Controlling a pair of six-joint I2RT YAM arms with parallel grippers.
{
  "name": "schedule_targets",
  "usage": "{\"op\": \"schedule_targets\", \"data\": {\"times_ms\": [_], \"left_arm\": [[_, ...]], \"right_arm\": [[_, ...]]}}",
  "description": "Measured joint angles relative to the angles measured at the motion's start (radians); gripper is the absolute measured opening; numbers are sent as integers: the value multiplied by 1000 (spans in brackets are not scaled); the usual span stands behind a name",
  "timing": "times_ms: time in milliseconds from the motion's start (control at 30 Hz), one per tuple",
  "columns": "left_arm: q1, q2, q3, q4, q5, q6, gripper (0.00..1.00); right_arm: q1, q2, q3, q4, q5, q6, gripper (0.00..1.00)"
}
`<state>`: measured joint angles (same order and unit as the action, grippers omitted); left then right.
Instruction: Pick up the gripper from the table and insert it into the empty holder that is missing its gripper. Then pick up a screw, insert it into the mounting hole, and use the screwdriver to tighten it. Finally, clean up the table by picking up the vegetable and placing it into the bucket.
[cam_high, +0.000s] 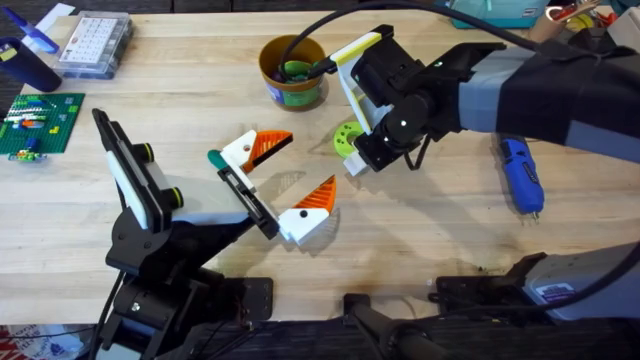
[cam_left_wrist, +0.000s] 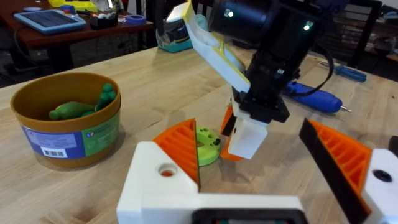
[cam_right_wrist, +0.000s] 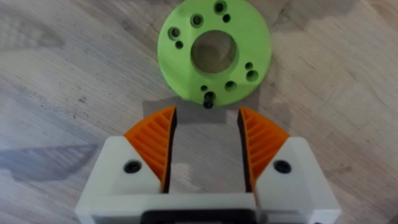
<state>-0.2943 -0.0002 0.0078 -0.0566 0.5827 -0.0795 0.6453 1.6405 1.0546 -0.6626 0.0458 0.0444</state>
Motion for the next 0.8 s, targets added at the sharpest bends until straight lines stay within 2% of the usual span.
{"op": "schedule_targets", "data": {"times_ms": [267,600,800], "left_arm": [[0,0,0,0,0,0,990],[0,0,0,0,0,0,990],[0,0,0,0,0,0,990]], "right_arm": [[0,-11,3,-15,-23,50,556],[0,-113,11,-12,-40,125,556],[0,-70,13,21,-40,127,556]]}}
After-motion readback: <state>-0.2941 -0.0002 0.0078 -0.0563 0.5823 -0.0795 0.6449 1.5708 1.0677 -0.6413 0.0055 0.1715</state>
